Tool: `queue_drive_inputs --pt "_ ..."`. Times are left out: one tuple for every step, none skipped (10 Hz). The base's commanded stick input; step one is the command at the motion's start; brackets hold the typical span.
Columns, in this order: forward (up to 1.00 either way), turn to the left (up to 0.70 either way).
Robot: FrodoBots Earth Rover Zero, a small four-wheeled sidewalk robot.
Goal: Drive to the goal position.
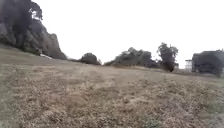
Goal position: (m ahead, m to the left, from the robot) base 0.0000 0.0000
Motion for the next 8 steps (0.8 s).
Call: queue_drive_inputs --pt "0.00 0.70" --pt "0.00 0.70" --pt "0.00 0.70" --pt "0.00 0.70" --pt "0.00 0.70" --pt "0.00 0.70" --pt "0.00 0.70" --pt "0.00 0.70"
